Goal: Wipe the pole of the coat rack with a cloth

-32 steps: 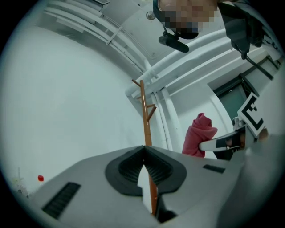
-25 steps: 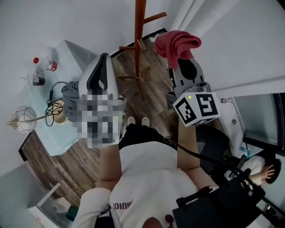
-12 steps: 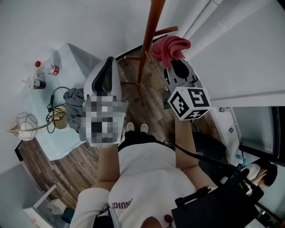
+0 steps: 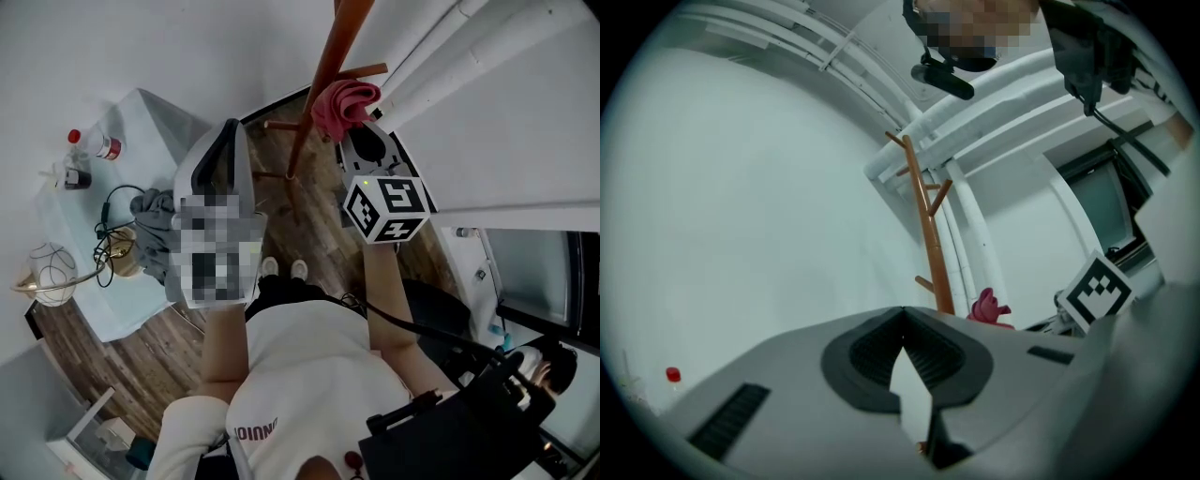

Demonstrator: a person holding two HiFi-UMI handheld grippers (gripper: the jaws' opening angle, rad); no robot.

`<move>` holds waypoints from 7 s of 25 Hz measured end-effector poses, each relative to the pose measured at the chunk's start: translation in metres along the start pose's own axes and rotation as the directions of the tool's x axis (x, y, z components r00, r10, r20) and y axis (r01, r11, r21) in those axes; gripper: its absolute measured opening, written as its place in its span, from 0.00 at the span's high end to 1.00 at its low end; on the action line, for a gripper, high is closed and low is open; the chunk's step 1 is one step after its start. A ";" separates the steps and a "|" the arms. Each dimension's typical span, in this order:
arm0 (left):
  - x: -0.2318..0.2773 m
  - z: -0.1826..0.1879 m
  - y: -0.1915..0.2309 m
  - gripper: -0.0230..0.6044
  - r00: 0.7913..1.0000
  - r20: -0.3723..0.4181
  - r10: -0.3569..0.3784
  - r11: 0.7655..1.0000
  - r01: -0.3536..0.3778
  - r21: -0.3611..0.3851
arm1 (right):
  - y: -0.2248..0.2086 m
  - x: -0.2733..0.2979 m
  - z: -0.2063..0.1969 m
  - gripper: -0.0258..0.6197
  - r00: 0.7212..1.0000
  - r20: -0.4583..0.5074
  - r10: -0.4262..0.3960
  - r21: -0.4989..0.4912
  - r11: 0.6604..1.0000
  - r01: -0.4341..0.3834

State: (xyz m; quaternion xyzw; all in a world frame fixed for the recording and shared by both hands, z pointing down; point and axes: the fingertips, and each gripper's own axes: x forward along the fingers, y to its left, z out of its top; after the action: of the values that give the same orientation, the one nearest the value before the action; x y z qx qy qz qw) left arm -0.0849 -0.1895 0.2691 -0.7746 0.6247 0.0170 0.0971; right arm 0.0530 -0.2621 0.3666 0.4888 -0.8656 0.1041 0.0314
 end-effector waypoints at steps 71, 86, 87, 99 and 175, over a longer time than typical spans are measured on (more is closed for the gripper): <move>-0.019 0.018 0.010 0.94 0.998 0.064 -0.008 1.000 0.010 -0.028 | -0.011 -0.033 0.053 0.89 0.996 0.081 -0.030 -0.031 0.999 0.032; -0.007 0.018 0.026 0.94 0.996 0.083 0.017 1.000 -0.017 0.003 | -0.031 0.001 0.061 0.89 0.995 0.072 -0.067 -0.071 0.995 0.072; -0.006 0.019 0.026 0.94 0.996 0.086 0.014 1.000 -0.015 0.010 | -0.033 0.001 0.060 0.89 0.994 0.075 -0.075 -0.068 0.994 0.080; -0.005 0.014 0.020 0.94 0.996 0.085 0.006 1.000 -0.004 -0.031 | -0.058 -0.009 0.064 0.89 0.984 0.099 -0.148 -0.024 0.988 0.151; -0.042 0.039 0.053 0.94 0.987 0.139 0.080 0.996 -0.084 0.024 | 0.008 -0.067 0.252 0.89 0.823 0.568 -0.009 -0.160 0.980 0.121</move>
State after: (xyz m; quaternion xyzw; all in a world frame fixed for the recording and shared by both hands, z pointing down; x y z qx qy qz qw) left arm -0.1414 -0.1532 0.2306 -0.7436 0.6482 0.0651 0.1508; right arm 0.0927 -0.2550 0.1093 0.5215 -0.8249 -0.1286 -0.1762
